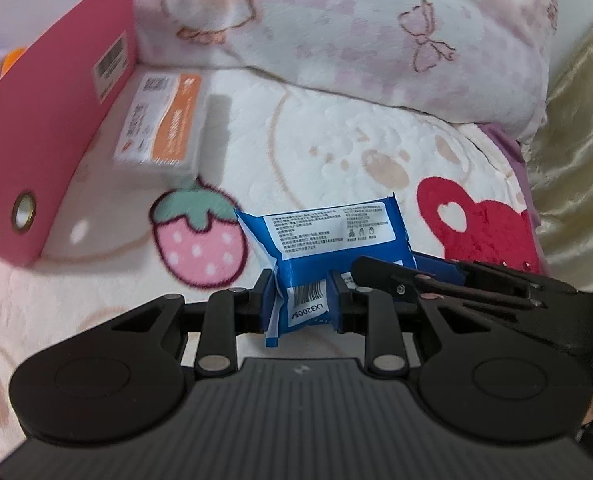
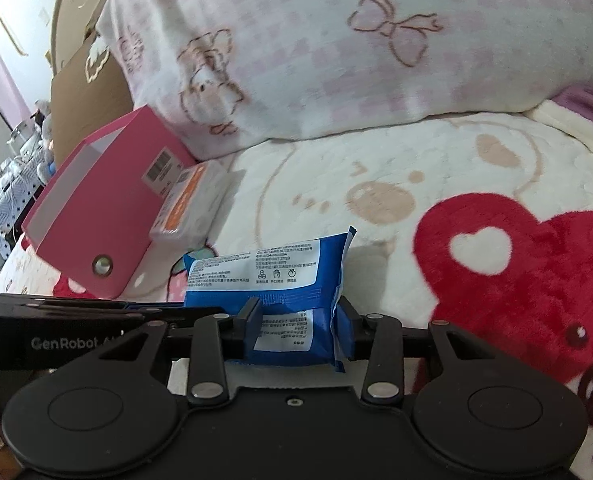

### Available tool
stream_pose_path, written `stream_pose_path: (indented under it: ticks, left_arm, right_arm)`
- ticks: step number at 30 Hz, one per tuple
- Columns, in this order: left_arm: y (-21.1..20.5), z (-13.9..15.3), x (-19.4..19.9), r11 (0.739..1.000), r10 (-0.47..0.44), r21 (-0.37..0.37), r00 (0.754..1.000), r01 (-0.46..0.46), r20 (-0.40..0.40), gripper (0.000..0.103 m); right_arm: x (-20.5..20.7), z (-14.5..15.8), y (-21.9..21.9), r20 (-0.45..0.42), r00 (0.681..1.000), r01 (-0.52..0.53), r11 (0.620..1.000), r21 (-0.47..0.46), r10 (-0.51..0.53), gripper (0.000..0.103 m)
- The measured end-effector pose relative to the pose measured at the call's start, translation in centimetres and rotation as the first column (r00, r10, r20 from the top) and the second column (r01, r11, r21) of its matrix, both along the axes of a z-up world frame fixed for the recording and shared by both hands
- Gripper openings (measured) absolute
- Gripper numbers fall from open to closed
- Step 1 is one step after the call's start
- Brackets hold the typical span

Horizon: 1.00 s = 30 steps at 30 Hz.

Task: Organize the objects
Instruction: 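Lift the blue packets with both grippers and carry them over the pink box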

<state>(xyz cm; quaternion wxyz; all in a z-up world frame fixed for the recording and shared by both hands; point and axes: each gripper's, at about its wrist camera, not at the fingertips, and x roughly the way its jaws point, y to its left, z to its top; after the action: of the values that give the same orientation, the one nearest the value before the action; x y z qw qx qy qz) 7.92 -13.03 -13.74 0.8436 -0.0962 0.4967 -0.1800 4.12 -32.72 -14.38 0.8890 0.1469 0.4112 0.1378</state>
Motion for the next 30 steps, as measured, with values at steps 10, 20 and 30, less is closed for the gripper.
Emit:
stream_pose_path:
  ticks: [10, 20, 30]
  left_arm:
    - [2.6, 1.2, -1.2, 1.0, 0.025, -0.014, 1.0, -0.026, -0.012, 0.026]
    - [4.8, 2.9, -2.7, 0.999, 0.011, 0.038, 1.0, -0.011, 0.004, 0.027]
    - [5.6, 4.1, -4.2, 0.996, -0.025, 0.085, 0.999, 0.023, 0.025, 0.029]
  right_arm:
    - [-1.9, 1.6, 1.7, 0.014, 0.999, -0.052, 0.998, 0.028, 0.052, 0.048]
    - [-3.4, 2.5, 4.3, 0.019, 0.994, -0.109, 0.993, 0.042, 0.108, 0.05]
    - [-5.0, 3.9, 6.9, 0.032, 0.99, -0.134, 0.991, -0.032, 0.135, 0.053]
